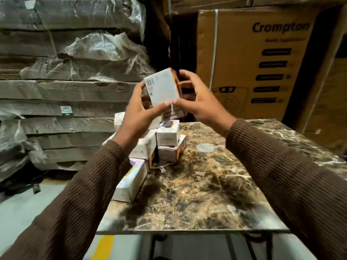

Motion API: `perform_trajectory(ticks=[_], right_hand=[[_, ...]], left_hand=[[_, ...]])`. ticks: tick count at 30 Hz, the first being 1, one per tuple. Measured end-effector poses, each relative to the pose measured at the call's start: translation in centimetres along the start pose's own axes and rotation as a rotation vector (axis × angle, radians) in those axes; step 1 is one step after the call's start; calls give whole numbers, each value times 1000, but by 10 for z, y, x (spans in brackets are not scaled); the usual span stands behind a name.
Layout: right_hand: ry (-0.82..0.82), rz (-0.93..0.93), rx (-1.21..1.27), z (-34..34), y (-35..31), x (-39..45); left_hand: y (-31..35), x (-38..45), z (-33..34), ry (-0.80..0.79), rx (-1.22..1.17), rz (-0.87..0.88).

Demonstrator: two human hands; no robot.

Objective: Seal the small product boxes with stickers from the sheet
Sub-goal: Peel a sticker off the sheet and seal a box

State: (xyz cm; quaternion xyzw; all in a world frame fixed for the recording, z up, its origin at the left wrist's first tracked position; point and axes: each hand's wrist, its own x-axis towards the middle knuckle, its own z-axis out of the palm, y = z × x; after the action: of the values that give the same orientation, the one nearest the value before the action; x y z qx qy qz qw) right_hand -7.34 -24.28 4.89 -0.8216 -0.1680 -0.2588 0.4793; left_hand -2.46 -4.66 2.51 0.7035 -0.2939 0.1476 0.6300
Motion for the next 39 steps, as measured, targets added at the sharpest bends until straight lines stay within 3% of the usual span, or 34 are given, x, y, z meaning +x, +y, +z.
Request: perform_trajectory(ticks=[4,8,12,18,24,29,32,36,39], right_hand=[[-123,124,-78,-60,29,-77],[-110,202,-184,-90,70,-126],[-64,102,-388,-104,124,-106],[84,73,-588,-112,170,-43],[51,118,-373,-114,170,-25],[117,263,-71,-108,166,-49],[147,293,-22,-99,162,-81],[202,357,49,-86,157,-120],[208,387,87,-78,156,-137]], left_hand=[[3,-46,57,-197,28,15],[-17,-75,108,-307,8,-35],[-48,-49,137,-279,71,-30],[-85,14,172,-82,97,-6],[-83,25,176,-57,24,-29],[-87,-1,176,-168,-46,-8],[-90,-29,177,-210,-93,-14],[-87,-58,177,-226,-147,-167],[-93,-63,176,-142,-91,-215]])
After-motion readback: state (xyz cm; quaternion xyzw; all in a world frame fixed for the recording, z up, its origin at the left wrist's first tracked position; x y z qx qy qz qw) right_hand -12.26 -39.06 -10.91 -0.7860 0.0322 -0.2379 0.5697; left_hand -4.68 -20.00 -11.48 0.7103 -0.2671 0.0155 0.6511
